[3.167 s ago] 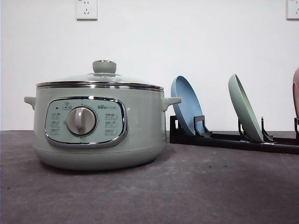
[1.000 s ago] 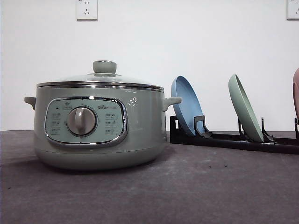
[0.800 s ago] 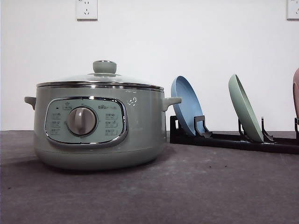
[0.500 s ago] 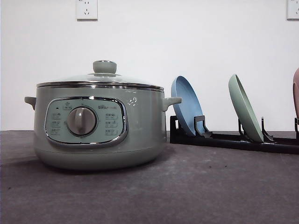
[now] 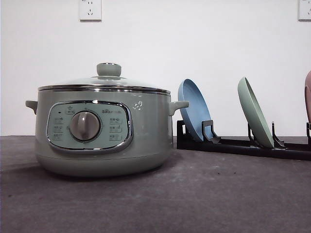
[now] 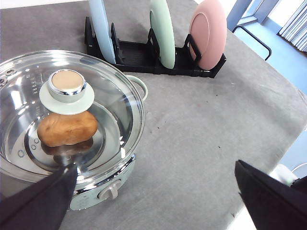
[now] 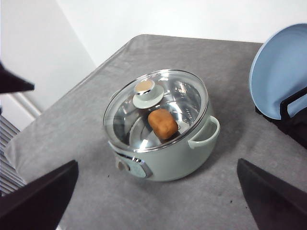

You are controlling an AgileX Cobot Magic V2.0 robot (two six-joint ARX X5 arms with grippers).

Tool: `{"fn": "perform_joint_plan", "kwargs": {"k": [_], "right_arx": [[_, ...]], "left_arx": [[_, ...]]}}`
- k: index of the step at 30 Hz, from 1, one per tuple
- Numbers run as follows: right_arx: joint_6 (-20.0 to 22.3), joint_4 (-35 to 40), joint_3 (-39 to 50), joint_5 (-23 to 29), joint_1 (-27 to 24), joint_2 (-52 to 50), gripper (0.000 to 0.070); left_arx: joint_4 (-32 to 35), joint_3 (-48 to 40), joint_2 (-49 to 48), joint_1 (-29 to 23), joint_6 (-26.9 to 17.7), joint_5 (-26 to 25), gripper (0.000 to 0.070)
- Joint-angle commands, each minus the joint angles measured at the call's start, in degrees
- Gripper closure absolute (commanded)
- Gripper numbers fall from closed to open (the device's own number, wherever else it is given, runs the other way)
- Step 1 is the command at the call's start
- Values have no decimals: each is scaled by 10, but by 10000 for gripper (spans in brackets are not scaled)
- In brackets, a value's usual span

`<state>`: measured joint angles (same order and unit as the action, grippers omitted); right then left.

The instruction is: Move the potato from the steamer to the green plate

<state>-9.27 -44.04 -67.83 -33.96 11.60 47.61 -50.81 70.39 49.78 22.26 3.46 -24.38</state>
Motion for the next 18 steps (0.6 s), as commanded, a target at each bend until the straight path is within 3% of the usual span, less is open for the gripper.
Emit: {"fn": "perform_joint_plan", "kwargs": {"k": [1, 11, 18], "right_arx": [[-42, 16, -15, 13, 2, 29, 5], [-51, 20, -100, 87, -24, 218, 6], [-51, 25, -177, 101, -55, 363, 6]], "left_arx": [[6, 14, 4, 3, -10, -3, 28], [1, 14, 6, 3, -12, -3, 29], [-15, 14, 9, 3, -14, -3, 30]]}}
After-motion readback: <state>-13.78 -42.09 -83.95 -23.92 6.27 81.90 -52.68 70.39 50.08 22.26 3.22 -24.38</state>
